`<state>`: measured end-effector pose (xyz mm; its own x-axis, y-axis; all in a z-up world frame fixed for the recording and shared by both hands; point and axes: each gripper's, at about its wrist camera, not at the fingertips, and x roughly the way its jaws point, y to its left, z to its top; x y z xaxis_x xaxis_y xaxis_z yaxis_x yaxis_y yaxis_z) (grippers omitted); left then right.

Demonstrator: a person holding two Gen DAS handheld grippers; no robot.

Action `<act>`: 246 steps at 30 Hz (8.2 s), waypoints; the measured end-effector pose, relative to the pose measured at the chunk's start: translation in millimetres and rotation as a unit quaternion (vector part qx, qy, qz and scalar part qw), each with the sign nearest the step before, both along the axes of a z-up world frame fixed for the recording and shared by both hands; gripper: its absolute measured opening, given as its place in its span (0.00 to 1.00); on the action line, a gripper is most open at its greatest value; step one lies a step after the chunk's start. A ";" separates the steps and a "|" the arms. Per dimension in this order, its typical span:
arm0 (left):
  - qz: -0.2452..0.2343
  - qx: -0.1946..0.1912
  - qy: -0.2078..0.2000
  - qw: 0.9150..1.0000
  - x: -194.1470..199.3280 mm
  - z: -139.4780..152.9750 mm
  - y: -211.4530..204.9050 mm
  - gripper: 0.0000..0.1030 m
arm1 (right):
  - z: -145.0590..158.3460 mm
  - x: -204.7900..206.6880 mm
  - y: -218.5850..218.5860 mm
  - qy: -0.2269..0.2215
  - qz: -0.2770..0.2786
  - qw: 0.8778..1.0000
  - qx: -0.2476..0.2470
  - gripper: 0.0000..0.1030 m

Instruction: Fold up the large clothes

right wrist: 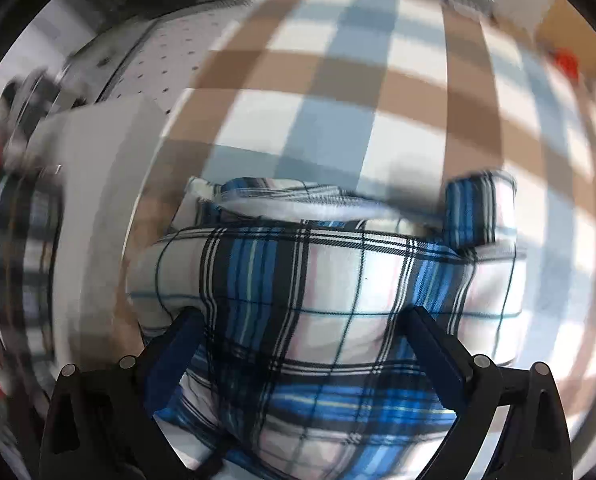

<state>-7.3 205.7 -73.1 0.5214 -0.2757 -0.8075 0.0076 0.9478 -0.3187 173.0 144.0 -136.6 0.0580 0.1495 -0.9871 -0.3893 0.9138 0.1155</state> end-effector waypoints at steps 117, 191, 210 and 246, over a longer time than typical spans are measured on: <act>-0.133 -0.191 0.114 0.966 111.5 -18.3 -121.5 0.52 | -47.0 -97.0 -356.9 -0.045 -0.155 0.920 0.356 0.48; 0.071 -0.054 -0.066 0.994 -39.1 249.7 161.4 0.23 | 220.9 -140.5 33.6 -0.121 0.094 0.863 0.482 0.30; 0.122 -0.198 -0.024 0.972 -44.8 96.9 284.7 0.49 | 117.0 -119.8 171.5 0.040 0.104 0.891 0.441 0.48; 0.184 -0.055 -0.114 0.975 -97.9 92.9 285.7 0.67 | 158.0 -89.9 366.7 0.077 0.209 0.938 0.266 0.95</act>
<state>-105.3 491.4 19.8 0.7639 -0.1137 -0.6352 -0.2441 0.8603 -0.4475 83.1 510.7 21.3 -0.2522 0.6004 -0.7589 -0.6423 0.4827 0.5954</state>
